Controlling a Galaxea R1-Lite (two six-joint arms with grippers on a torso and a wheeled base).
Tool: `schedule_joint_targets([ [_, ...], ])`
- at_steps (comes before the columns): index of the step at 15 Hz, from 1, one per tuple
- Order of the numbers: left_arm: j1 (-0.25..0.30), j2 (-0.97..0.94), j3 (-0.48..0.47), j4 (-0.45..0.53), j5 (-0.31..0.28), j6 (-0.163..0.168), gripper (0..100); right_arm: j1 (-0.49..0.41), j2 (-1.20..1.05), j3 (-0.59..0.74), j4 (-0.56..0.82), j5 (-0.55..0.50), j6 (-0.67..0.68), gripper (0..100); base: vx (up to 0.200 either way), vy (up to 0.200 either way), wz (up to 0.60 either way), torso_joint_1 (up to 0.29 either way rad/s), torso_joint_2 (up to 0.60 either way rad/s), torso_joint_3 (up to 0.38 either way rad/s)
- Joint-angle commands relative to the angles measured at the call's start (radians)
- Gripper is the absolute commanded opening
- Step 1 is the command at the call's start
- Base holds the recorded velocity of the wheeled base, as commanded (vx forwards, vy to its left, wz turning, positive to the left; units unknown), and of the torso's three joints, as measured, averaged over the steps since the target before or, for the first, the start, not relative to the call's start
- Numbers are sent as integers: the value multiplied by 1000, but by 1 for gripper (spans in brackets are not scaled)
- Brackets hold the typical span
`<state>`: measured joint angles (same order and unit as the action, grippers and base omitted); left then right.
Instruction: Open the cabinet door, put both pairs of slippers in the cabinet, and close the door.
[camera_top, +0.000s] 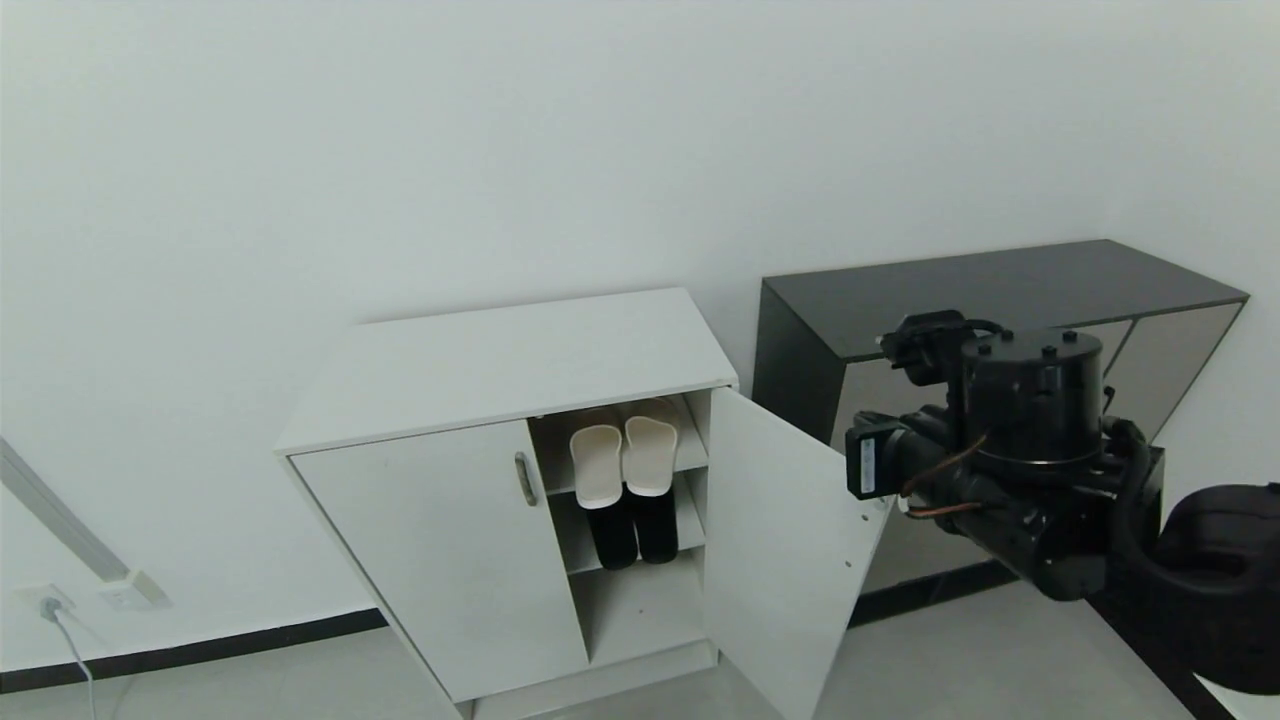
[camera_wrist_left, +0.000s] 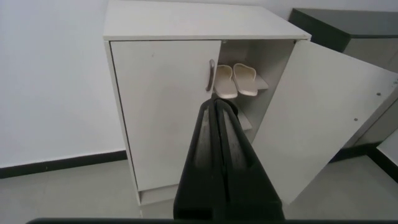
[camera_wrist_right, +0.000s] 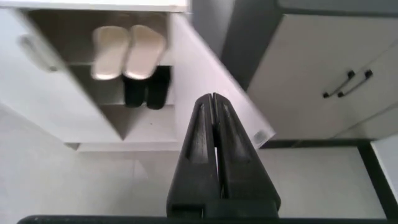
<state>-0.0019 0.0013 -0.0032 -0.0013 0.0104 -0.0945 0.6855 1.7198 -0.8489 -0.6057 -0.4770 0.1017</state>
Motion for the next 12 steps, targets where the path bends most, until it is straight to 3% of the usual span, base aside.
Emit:
schedule_joint_targets([
  [1, 0, 0, 0, 0, 0, -1, 0, -100, 66, -85, 44, 54, 3, 0, 0, 0, 0, 0, 0, 0],
  [5, 0, 0, 0, 0, 0, -1, 0, -169, 182, -183, 78, 101, 13, 0, 0, 0, 0, 0, 0, 0],
  [12, 0, 0, 0, 0, 2, -2, 0, -201, 343, -268, 75, 136, 72, 0, 0, 0, 0, 0, 0, 0],
])
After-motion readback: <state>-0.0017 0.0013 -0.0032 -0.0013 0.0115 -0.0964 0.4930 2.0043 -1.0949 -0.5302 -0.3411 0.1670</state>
